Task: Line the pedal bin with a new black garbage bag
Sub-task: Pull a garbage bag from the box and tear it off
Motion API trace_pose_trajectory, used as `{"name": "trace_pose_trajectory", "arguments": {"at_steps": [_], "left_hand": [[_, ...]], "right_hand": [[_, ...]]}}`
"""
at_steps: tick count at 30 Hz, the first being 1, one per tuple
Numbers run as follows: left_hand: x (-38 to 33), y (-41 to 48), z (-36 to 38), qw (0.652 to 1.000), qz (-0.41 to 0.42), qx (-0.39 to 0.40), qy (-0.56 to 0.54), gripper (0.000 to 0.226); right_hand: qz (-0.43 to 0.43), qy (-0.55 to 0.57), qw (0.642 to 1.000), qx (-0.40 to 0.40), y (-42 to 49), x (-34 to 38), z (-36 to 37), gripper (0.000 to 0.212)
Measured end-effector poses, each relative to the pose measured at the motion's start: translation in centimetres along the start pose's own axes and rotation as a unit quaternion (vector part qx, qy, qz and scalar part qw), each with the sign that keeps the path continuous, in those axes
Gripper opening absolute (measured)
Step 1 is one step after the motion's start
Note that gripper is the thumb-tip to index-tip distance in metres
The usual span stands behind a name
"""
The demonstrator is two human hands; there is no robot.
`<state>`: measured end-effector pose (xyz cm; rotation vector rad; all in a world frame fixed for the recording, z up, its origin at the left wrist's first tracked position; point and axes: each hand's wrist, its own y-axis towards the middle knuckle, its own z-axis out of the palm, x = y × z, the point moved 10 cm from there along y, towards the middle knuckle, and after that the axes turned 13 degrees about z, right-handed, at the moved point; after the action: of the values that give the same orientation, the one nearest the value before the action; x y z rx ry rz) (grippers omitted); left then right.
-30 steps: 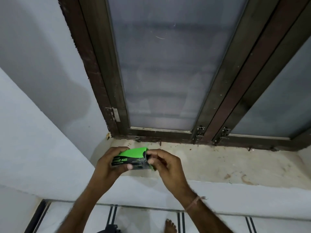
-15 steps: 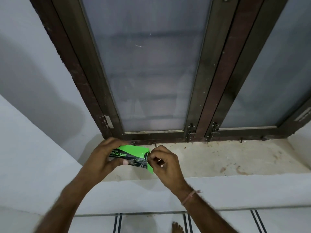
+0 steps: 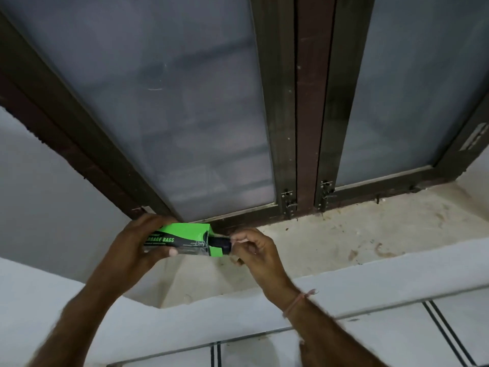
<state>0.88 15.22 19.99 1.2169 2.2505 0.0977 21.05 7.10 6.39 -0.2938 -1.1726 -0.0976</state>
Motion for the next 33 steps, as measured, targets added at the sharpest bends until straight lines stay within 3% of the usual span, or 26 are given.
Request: {"name": "trace_pose_trajectory", "arguments": {"at_steps": [4,9,15,22,25,28,29,31,33], "left_hand": [[0.1,0.9,1.4,1.000,-0.003,0.011,0.013,0.054],[0.8,1.3,3.9,0.998,-0.004,0.017,0.053,0.065],[4.9,-1.2,8.2,0.996,-0.089,-0.003,0.025,0.058],[9.8,-5.4,15.9,0.976,-0.215,0.024,0.004,0.056],[10.2,-6.6,16.7,0.968,-0.247,0.017,0.026,0.070],[8.4,-6.4,15.7,0.958,-0.219,0.021,0.182,0.098],[7.2,-6.3,14.9,0.951,-0.233,-0.005,0.206,0.097],[3.7,-6.0,13.8,0.945,-0.254,-0.109,0.174,0.071],[1.0,-5.1,15.0,0.936,-0.289,-0.199,-0.020,0.048]], "right_hand": [[0.110,0.085,0.988,0.067,0.3,-0.7,0.9,0.021],[0.131,0.008,0.989,0.061,2.0,-1.0,0.0,0.027],[0.201,-0.064,0.976,0.057,2.6,-3.7,-5.6,0.028],[0.251,0.034,0.967,0.026,2.5,-5.8,-9.0,0.027],[0.249,0.020,0.968,0.031,3.1,-6.0,-9.0,0.030],[0.235,0.001,0.972,0.025,3.5,-5.9,-8.8,0.032],[0.231,-0.007,0.973,0.027,3.6,-5.9,-8.5,0.033],[0.217,-0.025,0.975,0.033,3.6,-5.3,-7.4,0.033],[0.202,-0.044,0.977,0.047,3.4,-4.6,-5.7,0.031]]}}
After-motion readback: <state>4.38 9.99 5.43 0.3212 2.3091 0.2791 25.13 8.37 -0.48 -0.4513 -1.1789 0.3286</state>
